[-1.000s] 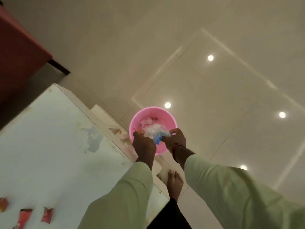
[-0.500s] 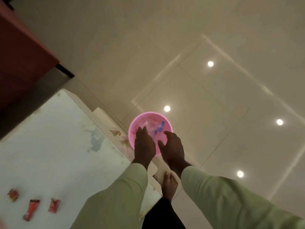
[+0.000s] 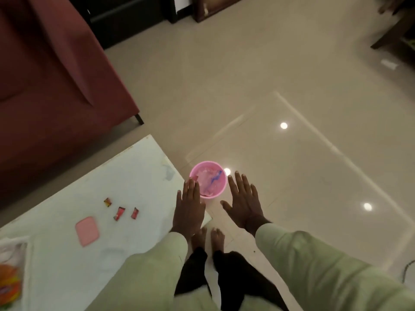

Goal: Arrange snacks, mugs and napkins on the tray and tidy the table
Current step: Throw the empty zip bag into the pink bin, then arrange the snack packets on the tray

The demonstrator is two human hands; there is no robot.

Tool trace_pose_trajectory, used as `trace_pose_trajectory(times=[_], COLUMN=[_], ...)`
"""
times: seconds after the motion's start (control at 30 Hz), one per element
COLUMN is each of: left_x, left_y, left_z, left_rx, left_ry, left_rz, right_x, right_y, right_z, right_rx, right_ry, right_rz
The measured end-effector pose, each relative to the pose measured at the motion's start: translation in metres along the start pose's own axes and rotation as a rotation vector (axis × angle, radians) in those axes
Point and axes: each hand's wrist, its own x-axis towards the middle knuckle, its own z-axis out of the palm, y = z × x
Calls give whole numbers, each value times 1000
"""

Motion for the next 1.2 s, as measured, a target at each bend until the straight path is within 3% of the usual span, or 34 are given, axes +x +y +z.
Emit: trace_pose_trajectory(times=[0.27,0.67,1.2], left_x=[-81,-150,-329], left_y=[-10,-11,-142], left_z=[-38,-32,-9], left_rx=[24,-100,-246], left_ry=[52,164,290], left_rz=[-121,-380,-677], right_x=[-69,-90,-155], right_y=[-25,-57,-247], right_z=[-24,-30,46], right_rx=[-30,-107,-144], right_ry=[55,94,58], right_rz=[-119,-359,-628])
